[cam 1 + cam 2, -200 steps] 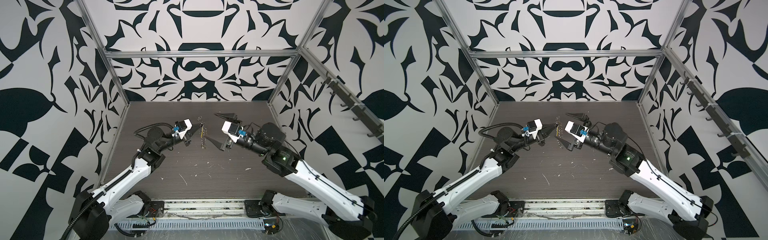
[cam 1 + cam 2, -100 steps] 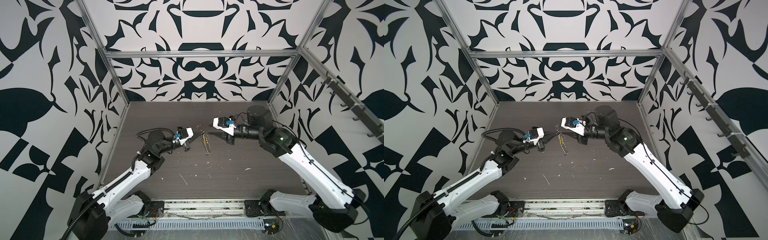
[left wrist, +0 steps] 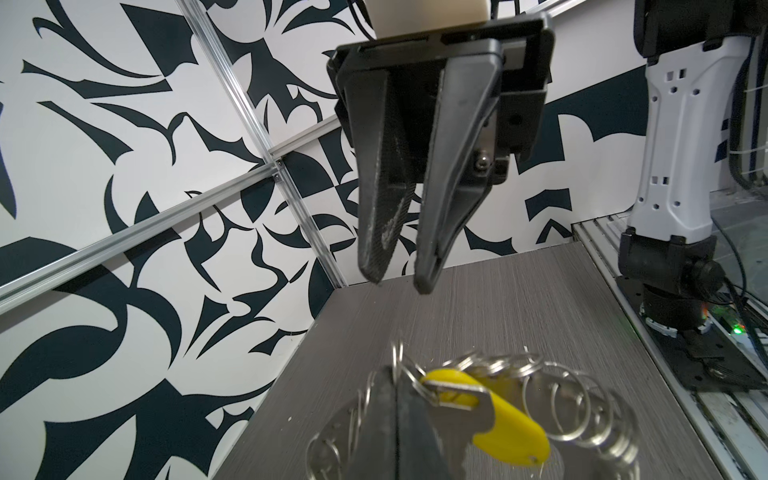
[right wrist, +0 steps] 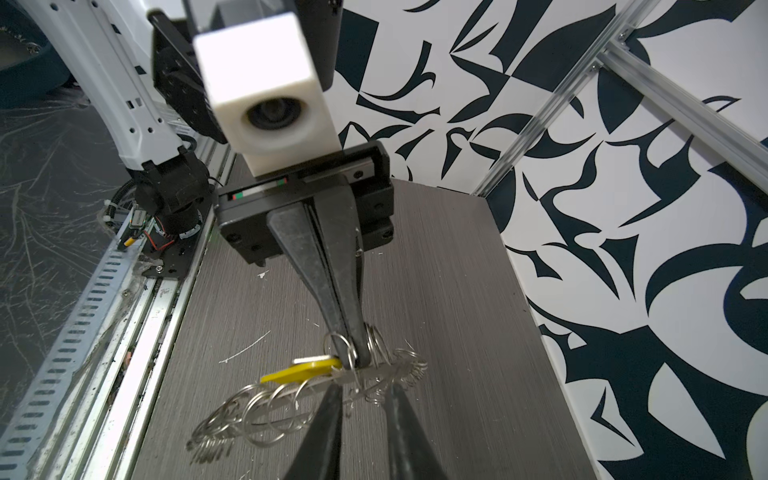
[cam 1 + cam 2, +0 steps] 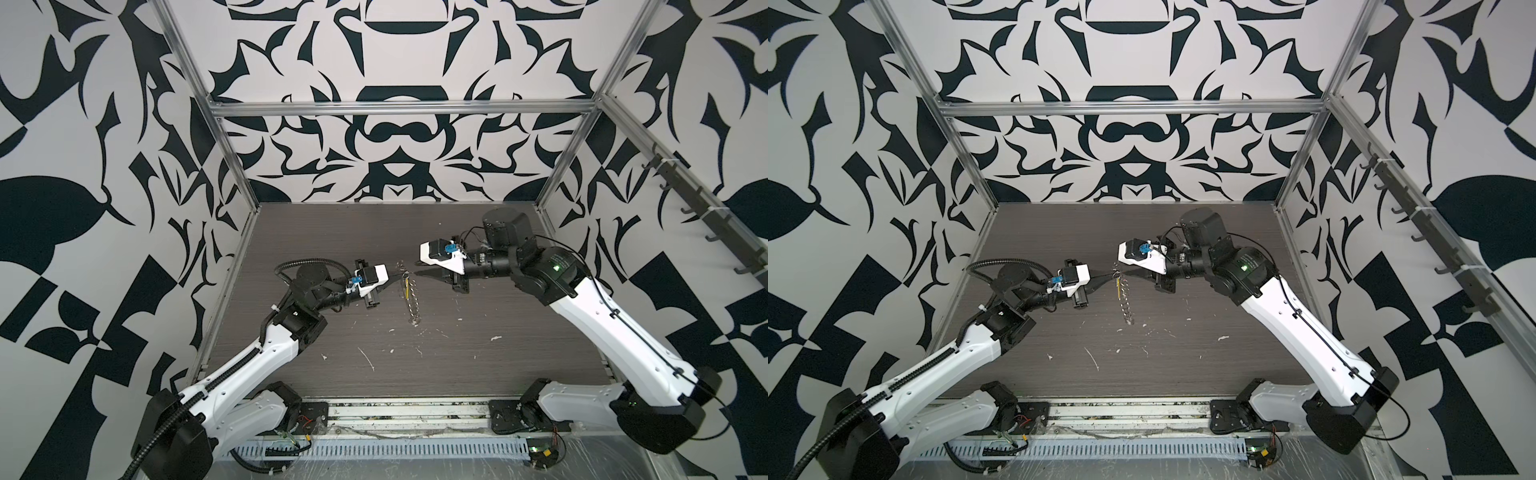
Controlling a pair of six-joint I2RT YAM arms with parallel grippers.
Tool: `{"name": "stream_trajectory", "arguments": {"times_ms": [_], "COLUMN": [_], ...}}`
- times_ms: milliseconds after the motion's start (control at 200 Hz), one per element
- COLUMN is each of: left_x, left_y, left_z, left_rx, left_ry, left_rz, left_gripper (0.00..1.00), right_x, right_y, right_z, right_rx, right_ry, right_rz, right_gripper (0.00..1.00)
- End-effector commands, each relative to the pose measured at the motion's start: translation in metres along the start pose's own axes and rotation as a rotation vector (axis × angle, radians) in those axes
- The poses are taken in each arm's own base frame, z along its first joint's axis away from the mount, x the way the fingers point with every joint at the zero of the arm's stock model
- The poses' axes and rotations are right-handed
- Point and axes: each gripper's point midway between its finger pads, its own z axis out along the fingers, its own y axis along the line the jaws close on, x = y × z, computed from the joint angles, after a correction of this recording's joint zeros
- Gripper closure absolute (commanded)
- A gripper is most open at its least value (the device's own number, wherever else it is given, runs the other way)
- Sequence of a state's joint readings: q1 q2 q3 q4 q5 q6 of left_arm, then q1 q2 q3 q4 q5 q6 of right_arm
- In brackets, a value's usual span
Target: Remove the keys from the keyring
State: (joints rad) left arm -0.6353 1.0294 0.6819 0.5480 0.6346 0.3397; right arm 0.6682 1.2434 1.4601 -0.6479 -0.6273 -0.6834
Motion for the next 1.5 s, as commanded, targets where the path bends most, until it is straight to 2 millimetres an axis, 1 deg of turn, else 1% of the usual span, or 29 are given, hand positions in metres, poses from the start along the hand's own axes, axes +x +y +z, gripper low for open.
{"name": "stream_trajectory", "arguments": {"times_ms": [0,165,520,825,860,900,1110,1200,1245,1345,1495], "left_x": [-0.011,-0.011,-0.010,-0.012,-0.011,-0.011,-0.005,0.001,0.004,0.008,0.012], "left_y": [-0.003,-0.004,-0.004,-0.005,-0.006,-0.006,-0.002,0.001,0.002,0.003,0.007], "left_z": [-0.002,-0.002,-0.001,-0.002,-0.002,-0.002,-0.002,-0.004,-0.006,-0.010,-0.017], "left_rx": [0.011,0.016,0.025,0.029,0.029,0.029,0.006,-0.027,-0.039,-0.064,-0.103], "left_ry": [-0.033,-0.034,-0.034,-0.036,-0.036,-0.035,-0.007,0.023,0.037,0.061,0.091], "left_rz": [0.035,0.036,0.035,0.038,0.038,0.037,0.018,0.005,-0.002,-0.006,-0.031], "left_gripper": [1.00,1.00,1.00,1.00,1.00,1.00,1.00,0.84,0.80,0.75,0.73], "right_x": [-0.013,-0.009,-0.007,-0.002,-0.002,-0.002,-0.004,-0.007,-0.008,-0.008,-0.006], "right_y": [0.001,0.002,0.004,0.006,0.005,0.006,0.004,0.002,0.002,0.002,0.001], "right_z": [-0.005,0.000,0.010,0.014,0.014,0.014,0.011,0.010,0.008,0.008,0.007], "right_rx": [-0.013,-0.028,-0.051,-0.061,-0.060,-0.063,-0.039,-0.018,-0.013,-0.008,0.005], "right_ry": [-0.026,-0.009,0.010,0.042,0.044,0.047,0.055,0.038,0.033,0.032,0.034], "right_rz": [-0.023,-0.020,-0.019,-0.022,-0.023,-0.027,-0.040,-0.048,-0.047,-0.050,-0.051], "right_gripper": [0.78,0.78,0.79,0.90,0.93,1.00,1.00,1.00,1.00,1.00,1.00]}}
